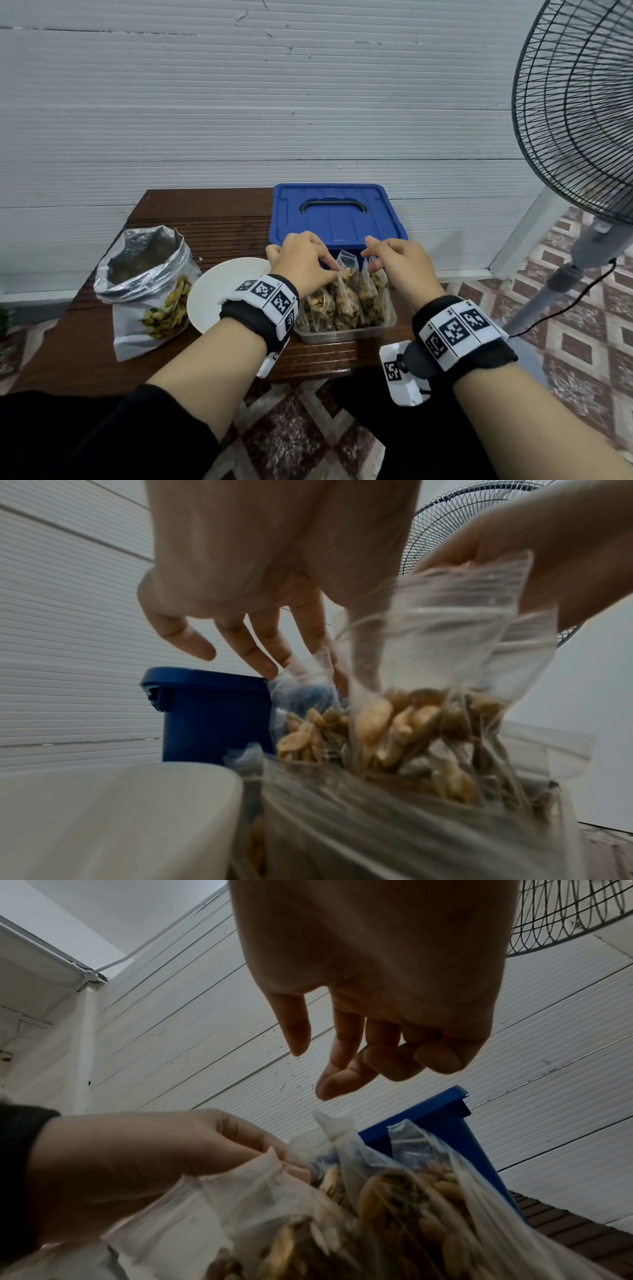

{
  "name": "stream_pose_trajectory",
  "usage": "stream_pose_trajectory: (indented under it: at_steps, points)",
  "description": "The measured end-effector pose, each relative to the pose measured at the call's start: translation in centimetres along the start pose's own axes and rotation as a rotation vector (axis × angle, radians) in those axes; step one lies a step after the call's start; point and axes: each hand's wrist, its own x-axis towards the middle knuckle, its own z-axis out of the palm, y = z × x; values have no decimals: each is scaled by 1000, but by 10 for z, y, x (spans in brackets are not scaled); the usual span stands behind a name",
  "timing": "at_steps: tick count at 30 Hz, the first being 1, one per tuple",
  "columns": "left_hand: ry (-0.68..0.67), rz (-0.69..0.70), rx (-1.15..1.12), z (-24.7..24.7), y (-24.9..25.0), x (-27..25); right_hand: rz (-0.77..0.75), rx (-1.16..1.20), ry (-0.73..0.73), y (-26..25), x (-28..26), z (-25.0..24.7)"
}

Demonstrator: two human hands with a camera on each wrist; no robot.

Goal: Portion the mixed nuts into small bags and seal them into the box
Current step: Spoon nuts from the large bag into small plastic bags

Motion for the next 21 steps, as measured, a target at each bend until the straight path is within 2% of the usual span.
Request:
stream_pose_trajectory:
  at_steps: [7,14,17,21]
  points:
    - [-48,14,-10,-3,0,1,10,-12,17,1,-1,0]
    - [4,-22,-211,-21,-13,-4,18,3,2,2,2,0]
    - [65,-41,-312,-38,-29,-9,12,2,-7,2,4,1]
    - [92,-139,-286,-56,-54,-20,-27,-10,-18,-4,5,5]
